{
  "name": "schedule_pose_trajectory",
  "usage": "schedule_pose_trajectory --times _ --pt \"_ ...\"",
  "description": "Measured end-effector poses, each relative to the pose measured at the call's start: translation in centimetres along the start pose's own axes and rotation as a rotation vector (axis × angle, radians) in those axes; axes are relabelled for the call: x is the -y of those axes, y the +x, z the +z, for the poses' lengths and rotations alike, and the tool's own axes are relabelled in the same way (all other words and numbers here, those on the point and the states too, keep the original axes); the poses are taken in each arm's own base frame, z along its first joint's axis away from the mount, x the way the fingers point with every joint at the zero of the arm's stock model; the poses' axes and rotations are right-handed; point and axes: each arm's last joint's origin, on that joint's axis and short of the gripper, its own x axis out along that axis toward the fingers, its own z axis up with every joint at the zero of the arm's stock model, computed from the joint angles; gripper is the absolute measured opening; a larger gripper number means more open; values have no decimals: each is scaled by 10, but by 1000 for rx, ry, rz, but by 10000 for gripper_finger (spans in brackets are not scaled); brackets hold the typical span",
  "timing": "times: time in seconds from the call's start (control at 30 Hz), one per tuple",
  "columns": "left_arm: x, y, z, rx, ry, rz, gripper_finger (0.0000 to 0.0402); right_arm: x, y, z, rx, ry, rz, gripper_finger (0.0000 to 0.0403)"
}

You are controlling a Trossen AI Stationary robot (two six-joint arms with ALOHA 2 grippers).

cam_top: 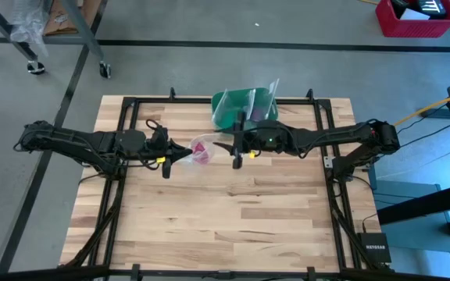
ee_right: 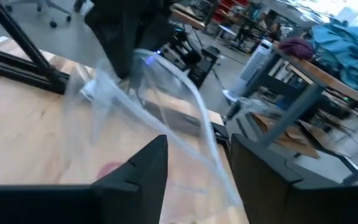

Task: Roll bandage
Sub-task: Close the transparent zip bag

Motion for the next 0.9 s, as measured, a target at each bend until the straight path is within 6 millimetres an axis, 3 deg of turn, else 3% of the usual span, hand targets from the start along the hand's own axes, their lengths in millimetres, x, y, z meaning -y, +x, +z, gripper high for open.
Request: schedule_pose_trajectory --times 0.37,0.9 --pt "0 0 0 0 5 0 0 -3 0 1 36 -54 93 170" --pt "2 0 0 -18 7 -51 0 -1 0 -3 -28 -81 9 170"
